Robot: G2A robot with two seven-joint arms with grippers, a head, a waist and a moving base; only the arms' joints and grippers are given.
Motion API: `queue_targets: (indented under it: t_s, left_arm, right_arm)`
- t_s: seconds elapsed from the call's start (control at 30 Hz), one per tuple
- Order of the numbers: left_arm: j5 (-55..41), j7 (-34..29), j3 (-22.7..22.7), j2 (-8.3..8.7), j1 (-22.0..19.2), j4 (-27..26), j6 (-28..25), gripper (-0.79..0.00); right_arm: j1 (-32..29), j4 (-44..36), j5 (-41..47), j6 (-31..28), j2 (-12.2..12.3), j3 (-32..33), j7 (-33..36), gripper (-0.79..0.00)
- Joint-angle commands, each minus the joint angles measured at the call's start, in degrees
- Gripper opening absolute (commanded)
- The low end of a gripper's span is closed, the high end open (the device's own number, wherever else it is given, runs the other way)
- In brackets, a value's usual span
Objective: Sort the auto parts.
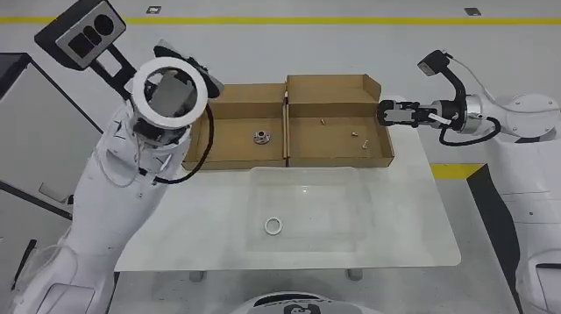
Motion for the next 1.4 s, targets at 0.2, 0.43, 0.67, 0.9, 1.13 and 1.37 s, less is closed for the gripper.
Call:
queue_targets:
  t_s: [0.2,0.43,0.67,0.9,1.13,1.37]
  left_arm:
    - [-5.97,-10.30,-3.70,-2.05,1.08,1.43,0.00,-0.785]
    - [7.68,-16.24,-6.84,-2.91,2.09,4.51,0.00,-0.785]
    - [15.79,-12.57,-7.16,-3.57,3.00,4.65,0.00,-0.785]
    - [7.86,-8.20,-5.19,-4.16,2.66,3.74,0.00,-0.785]
    - [2.36,-9.58,-5.52,-4.61,2.52,4.12,0.00,-0.785]
    - [0.94,-10.47,-5.64,-4.81,2.50,3.98,0.00,-0.785]
  right_arm:
    - [0.00,0.00,0.01,0.00,0.00,0.00,0.00,0.000]
    - [0.00,0.00,0.01,0.00,0.00,0.00,0.00,0.000]
    - [0.00,0.00,0.01,0.00,0.00,0.00,0.00,0.000]
    - [0.00,0.00,0.01,0.00,0.00,0.00,0.00,0.000]
    - [0.00,0.00,0.01,0.00,0.00,0.00,0.00,0.000]
    - [0.00,0.00,0.01,0.00,0.00,0.00,0.00,0.000]
